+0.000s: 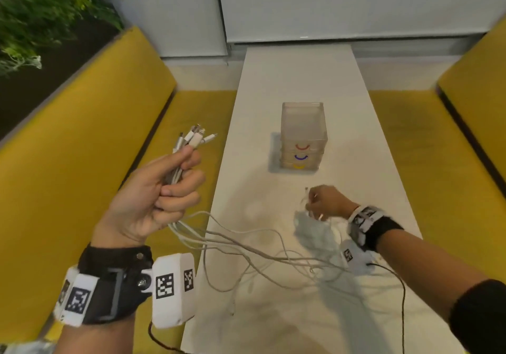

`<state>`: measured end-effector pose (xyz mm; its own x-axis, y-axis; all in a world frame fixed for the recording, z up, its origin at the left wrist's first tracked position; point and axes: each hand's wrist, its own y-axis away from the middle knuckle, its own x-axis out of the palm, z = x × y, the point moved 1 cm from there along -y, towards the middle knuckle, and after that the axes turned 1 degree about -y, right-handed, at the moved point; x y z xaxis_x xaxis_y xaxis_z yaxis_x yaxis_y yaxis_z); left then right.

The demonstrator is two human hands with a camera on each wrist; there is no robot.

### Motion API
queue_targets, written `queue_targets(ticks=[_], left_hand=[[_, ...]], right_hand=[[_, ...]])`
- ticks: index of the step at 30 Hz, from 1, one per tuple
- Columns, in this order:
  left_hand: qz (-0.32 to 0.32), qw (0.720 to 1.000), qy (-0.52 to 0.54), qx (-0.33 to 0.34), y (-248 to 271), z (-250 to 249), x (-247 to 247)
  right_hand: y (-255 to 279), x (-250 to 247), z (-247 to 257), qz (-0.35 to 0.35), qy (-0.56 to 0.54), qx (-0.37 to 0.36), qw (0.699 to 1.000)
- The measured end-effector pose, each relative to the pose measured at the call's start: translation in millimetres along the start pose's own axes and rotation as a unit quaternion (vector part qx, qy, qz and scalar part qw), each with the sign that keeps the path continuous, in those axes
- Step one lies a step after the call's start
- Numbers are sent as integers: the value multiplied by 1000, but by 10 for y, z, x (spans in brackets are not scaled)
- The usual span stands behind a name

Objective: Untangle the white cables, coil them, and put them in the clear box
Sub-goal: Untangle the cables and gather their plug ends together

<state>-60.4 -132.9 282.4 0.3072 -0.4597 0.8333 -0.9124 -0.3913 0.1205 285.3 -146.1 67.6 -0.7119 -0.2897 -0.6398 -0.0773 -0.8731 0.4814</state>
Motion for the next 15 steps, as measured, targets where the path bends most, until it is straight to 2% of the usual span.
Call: queue_targets(ticks=[2,5,7,10,12,15], left_hand=[[11,1000,3,1,3,-56,-30],[9,1000,-11,-13,-70,-76,-111],[-14,998,-65,-19,-149,-51,-153],[-79,981,-175,-11,-230,-4,-193],[-105,975,-193,-7,-268,3,-203],[-112,974,-195,0,-280,-23,-198]], right_hand=[[102,-424,-104,-47,-126,20,991],[329,-1002,-213,-112,-222,2,968],[505,-1273,-193,-128,-280,-15,951],[754,-1537,-62,-134,-314,-55,938],[851,-1660,-43,-146,-322,-66,933],[927,-1711,-126,-153,-332,-57,929]])
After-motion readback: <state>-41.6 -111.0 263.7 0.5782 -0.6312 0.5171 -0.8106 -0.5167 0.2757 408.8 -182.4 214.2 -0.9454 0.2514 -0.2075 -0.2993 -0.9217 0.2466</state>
